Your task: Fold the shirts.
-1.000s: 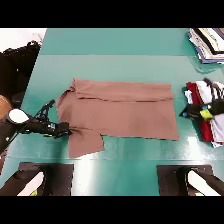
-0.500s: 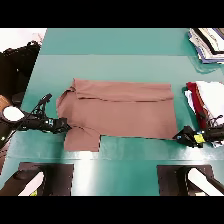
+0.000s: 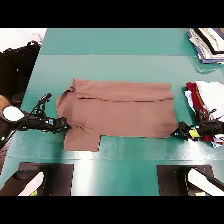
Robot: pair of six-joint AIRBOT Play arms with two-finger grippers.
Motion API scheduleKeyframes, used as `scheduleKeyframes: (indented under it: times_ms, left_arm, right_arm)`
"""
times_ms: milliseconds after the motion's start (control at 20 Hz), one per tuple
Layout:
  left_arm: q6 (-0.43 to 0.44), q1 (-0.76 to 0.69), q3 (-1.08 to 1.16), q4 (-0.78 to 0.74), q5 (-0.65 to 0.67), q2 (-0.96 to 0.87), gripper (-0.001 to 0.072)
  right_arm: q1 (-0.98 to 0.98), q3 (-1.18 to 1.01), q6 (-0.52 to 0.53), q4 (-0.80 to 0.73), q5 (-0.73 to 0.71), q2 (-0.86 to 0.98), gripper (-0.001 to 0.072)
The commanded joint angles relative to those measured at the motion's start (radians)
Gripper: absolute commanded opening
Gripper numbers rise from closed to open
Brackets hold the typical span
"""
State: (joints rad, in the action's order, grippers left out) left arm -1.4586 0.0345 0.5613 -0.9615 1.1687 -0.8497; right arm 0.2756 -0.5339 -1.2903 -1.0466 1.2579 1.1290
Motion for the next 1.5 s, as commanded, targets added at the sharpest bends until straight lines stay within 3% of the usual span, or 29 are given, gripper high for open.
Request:
scheduleKeyframes:
  times_ms: [0, 150, 350, 500, 600, 750, 1050, 1250, 1450]
  left_arm:
    - [-0.011, 0.000, 0.003, -0.029, 0.042, 0.001, 0.0023]
    - [-0.048, 0.000, 0.033, -0.154, 0.170, 0.023, 0.0022]
    - [-0.172, -0.054, 0.033, -0.185, 0.279, 0.259, 0.0022]
    - [-0.278, -0.120, 0.036, -0.056, 0.483, 0.367, 0.0024]
    - [-0.298, -0.132, 0.079, 0.016, 0.526, 0.362, 0.0024]
    - [-0.265, -0.132, 0.193, -0.089, 0.348, 0.299, 0.0024]
    - [-0.124, -0.132, 0.367, -0.165, 0.059, -0.100, 0.0026]
    - [-0.102, -0.132, 0.504, -0.169, -0.027, -0.359, 0.0026]
    - [-0.105, -0.132, 0.589, -0.185, -0.131, -0.486, 0.0026]
  right_arm:
    - [-0.036, -0.037, 0.001, -0.004, 0.033, -0.004, 0.0015]
    - [-0.045, -0.096, 0.000, -0.048, 0.137, -0.072, 0.0014]
    - [-0.044, -0.127, -0.013, -0.195, 0.288, -0.239, 0.0014]
    - [-0.044, -0.127, -0.061, -0.209, 0.402, -0.373, 0.0014]
    - [-0.044, -0.146, -0.082, -0.204, 0.404, -0.438, 0.0013]
    - [-0.045, -0.253, -0.082, -0.202, 0.375, -0.429, 0.0013]
    - [-0.094, -0.515, -0.071, -0.150, 0.251, -0.116, 0.0013]
    - [-0.180, -0.681, -0.071, -0.149, 0.180, 0.156, 0.0014]
    - [-0.212, -0.836, -0.076, -0.142, 0.178, 0.367, 0.0015]
